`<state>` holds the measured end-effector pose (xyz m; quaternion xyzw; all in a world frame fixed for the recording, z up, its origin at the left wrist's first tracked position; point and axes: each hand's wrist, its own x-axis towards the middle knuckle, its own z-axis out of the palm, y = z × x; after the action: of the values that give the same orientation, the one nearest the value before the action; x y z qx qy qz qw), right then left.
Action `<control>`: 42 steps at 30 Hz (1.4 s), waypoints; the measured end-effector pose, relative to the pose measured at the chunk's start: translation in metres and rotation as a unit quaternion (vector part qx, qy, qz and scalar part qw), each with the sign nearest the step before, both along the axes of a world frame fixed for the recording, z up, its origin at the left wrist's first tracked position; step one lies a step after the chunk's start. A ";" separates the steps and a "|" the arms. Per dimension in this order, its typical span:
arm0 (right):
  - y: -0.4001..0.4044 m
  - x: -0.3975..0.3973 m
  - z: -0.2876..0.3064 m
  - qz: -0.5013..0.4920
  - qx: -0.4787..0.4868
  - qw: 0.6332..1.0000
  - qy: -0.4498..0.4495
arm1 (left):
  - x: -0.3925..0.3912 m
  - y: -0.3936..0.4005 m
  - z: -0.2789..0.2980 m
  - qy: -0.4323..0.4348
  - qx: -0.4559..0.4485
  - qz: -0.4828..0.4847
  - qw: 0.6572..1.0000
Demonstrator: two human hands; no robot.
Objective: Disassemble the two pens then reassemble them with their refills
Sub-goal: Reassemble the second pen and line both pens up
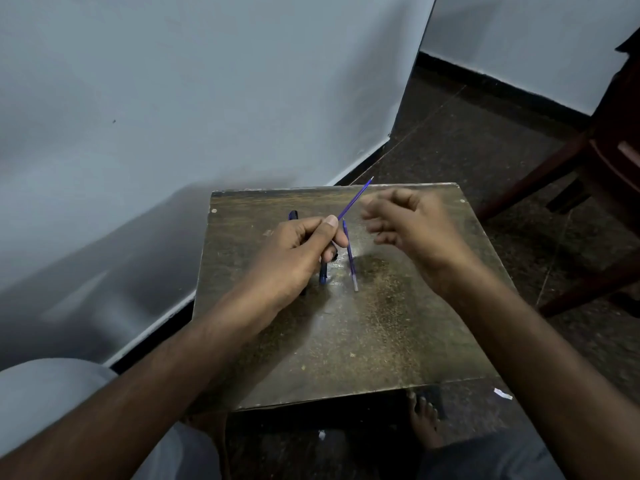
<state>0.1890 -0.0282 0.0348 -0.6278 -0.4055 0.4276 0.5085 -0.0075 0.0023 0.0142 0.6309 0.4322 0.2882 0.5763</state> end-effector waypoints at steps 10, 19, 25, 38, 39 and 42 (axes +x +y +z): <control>0.000 0.010 0.011 -0.082 0.046 0.992 0.082 | 0.002 0.003 0.003 -0.072 -0.093 0.008 0.993; -0.014 0.063 0.009 -0.076 -0.104 0.900 -0.417 | -0.002 0.001 0.004 -0.064 -0.080 0.001 0.995; -0.011 0.074 -0.003 -0.084 -0.175 0.879 -0.436 | -0.007 0.001 0.008 -0.013 -0.013 0.053 0.998; -0.009 0.067 -0.004 -0.082 -0.156 0.871 -0.459 | -0.007 0.004 0.006 -0.067 -0.118 0.083 0.987; -0.008 0.062 -0.001 -0.082 -0.133 0.874 -0.461 | -0.006 0.004 0.006 -0.069 -0.115 0.084 0.987; -0.007 0.029 0.007 -0.018 -0.093 0.907 -0.411 | -0.007 0.005 0.006 -0.050 -0.080 0.095 0.991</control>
<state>0.2182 -0.0347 0.0413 -0.7996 -0.5256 0.1589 0.2434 -0.0148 0.0074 0.0199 0.5238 0.4825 0.3371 0.6158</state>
